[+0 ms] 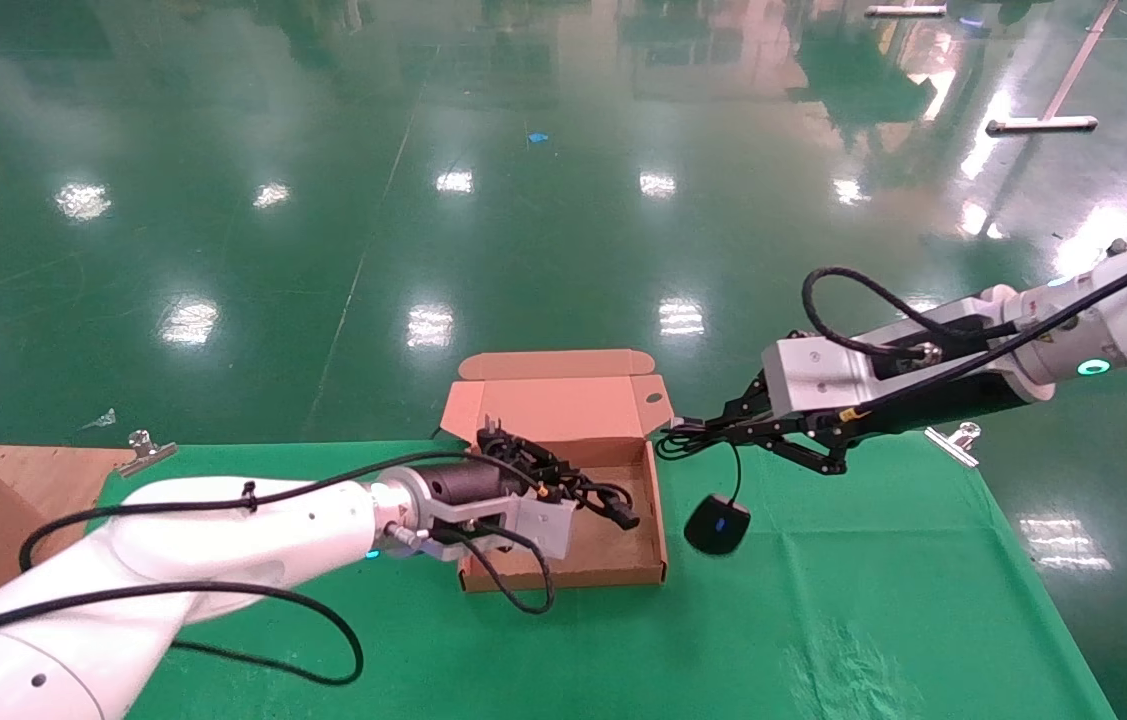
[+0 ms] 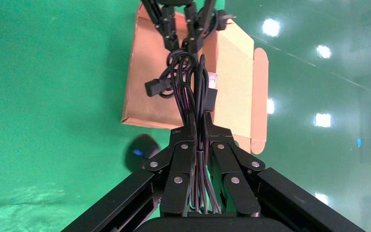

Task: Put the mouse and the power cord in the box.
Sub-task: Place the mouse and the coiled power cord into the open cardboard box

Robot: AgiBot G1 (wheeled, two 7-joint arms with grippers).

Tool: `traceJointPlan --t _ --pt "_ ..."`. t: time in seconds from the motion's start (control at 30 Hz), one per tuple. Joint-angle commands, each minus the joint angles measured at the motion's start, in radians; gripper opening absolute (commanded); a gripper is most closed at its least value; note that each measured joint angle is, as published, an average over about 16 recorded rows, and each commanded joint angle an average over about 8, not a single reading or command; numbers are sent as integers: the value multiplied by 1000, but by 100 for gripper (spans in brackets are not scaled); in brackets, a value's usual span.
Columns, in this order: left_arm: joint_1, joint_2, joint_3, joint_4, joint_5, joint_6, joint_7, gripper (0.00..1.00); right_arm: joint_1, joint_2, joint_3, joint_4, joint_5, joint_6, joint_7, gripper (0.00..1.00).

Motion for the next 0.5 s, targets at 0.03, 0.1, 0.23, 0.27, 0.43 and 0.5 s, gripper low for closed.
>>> traceJointPlan --t 0.03,0.1,0.23,0.27,0.43,0.5 --pt "-4 -1 23 -2 -16 -2 -9 100 -9 -1 0 1 0 7 -1 0" --pt "-6 -1 41 -3 -31 -8 -12 100 -11 -4 0 3 0 2 -2 0" --pt "-10 -2 75 -4 -60 -20 -15 100 -9 -9 0 7 0 -9 0 0" --pt "-11 -2 83 -4 -68 -22 -15 100 -7 -11 0 8 0 -11 1 0" --pt "-15 -2 118 -2 -106 -33 -19 100 10 -26 2 14 3 -21 12 0" --pt "-19 -3 124 8 -130 -41 -32 100 18 -37 3 18 4 -25 16 0"
